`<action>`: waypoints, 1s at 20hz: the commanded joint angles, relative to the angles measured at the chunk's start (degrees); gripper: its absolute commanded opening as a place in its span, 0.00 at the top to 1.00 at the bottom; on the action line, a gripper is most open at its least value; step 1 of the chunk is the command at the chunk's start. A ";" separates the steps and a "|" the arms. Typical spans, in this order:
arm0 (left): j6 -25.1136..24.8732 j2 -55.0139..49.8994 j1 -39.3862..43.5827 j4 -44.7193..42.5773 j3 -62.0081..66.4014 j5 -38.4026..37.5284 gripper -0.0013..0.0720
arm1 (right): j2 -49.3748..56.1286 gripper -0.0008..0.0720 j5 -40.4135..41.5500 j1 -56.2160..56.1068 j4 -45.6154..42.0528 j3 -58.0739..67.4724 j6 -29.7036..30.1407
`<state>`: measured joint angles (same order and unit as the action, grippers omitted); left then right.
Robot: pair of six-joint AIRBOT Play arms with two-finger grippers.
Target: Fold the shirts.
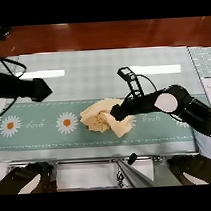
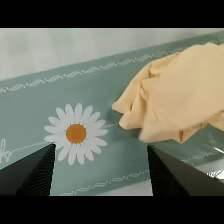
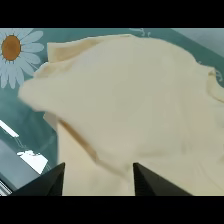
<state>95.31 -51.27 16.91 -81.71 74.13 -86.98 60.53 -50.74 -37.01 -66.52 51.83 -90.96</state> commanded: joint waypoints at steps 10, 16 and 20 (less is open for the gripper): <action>-8.90 1.11 0.13 20.50 -34.53 13.84 0.06 | -21.22 0.30 -11.91 21.31 -8.07 4.96 1.79; -12.48 -0.74 0.15 30.14 -49.20 30.16 0.06 | -18.95 0.30 -11.89 22.49 -6.95 4.94 1.55; -13.62 -3.06 0.15 33.75 -49.66 37.57 0.06 | -15.98 0.30 -11.93 22.49 -5.81 4.94 1.60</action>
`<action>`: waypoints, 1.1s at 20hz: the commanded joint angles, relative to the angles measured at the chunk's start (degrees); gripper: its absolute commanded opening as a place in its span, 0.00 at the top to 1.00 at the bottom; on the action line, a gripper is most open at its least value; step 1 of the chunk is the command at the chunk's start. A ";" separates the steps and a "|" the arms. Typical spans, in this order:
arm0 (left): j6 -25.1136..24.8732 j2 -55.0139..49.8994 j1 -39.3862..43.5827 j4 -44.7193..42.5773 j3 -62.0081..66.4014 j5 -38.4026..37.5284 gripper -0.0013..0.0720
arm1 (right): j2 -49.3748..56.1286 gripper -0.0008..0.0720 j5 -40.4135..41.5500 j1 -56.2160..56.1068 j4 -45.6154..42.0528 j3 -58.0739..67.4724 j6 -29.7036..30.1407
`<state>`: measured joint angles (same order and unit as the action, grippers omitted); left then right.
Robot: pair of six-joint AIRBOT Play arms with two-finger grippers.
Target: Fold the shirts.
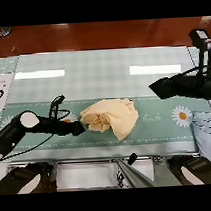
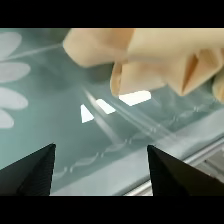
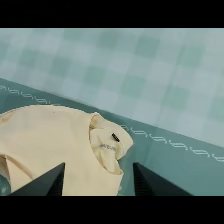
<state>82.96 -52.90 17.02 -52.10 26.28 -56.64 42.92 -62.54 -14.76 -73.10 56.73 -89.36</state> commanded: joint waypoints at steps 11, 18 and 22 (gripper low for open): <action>-12.44 -17.59 7.50 20.24 1.92 13.25 0.12 | 4.31 0.30 -1.31 0.24 3.69 0.04 0.20; -13.18 -20.15 7.82 21.05 3.52 11.61 0.95 | 12.11 0.30 -8.11 0.00 14.64 0.04 6.82; -13.29 -20.06 7.82 21.05 3.52 9.44 0.95 | 22.34 0.15 -5.42 -6.23 20.37 0.07 15.04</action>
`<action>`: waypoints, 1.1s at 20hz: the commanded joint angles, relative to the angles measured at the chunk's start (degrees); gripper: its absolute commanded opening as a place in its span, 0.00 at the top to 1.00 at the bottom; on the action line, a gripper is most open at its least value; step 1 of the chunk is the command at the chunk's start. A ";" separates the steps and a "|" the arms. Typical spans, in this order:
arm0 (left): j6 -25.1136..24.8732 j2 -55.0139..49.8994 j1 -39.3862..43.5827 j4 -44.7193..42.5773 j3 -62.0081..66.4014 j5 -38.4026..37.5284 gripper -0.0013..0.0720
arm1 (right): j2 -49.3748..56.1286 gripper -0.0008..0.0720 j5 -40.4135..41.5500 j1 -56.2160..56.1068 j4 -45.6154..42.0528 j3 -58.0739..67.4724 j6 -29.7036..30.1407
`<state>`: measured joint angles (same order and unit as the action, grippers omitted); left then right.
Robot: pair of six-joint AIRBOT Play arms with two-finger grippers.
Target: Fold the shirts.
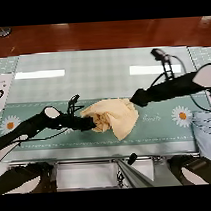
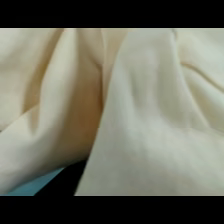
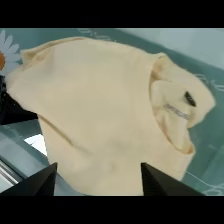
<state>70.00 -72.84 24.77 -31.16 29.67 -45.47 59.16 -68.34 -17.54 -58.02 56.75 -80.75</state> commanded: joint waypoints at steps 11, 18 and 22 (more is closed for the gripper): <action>-0.59 -0.11 0.07 0.13 0.13 -3.15 0.95 | 10.32 0.15 20.74 -16.61 -0.15 0.04 14.97; -0.55 -0.11 0.07 0.11 0.13 -3.17 0.95 | 14.60 0.17 17.59 -16.61 5.68 0.04 16.59; -0.57 -0.11 0.07 0.11 0.13 -2.95 0.95 | 14.56 0.17 16.70 -16.63 9.22 0.04 19.43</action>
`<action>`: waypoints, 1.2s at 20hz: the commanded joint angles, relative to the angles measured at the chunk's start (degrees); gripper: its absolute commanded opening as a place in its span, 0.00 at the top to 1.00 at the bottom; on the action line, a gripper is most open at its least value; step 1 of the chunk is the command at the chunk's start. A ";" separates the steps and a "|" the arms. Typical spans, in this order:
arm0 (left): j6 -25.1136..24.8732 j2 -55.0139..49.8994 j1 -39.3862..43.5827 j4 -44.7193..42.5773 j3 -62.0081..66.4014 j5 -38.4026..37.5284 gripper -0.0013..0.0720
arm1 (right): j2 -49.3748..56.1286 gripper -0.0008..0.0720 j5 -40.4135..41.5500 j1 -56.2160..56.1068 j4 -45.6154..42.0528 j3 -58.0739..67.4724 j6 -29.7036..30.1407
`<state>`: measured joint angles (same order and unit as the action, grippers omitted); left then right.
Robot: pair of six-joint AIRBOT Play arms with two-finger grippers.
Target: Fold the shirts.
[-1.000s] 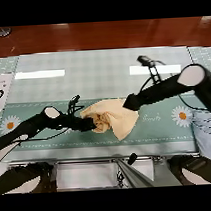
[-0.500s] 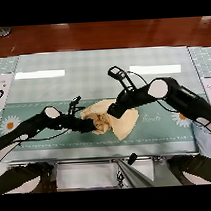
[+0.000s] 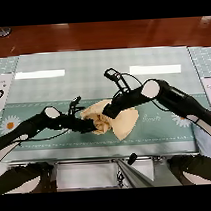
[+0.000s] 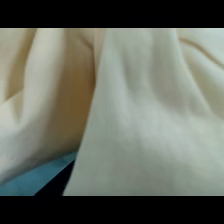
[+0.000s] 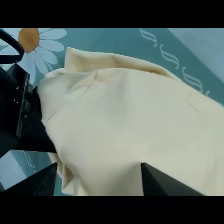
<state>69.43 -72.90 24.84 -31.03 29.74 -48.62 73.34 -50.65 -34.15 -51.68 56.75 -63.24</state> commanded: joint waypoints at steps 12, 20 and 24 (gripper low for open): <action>0.00 -0.04 0.00 -0.02 0.07 -1.40 0.95 | 6.16 0.95 10.05 -7.08 -1.81 0.04 -3.85; -0.02 1.81 -0.15 -0.02 0.11 -1.55 0.96 | -4.04 0.95 12.17 7.87 -3.34 0.11 -8.79; -0.04 12.48 -2.08 -0.04 4.68 -2.49 0.96 | -18.49 0.95 11.23 18.49 -5.44 1.55 -9.20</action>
<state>69.47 -66.41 23.86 -31.11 31.68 -50.59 63.40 -39.05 -22.31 -55.24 57.28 -71.66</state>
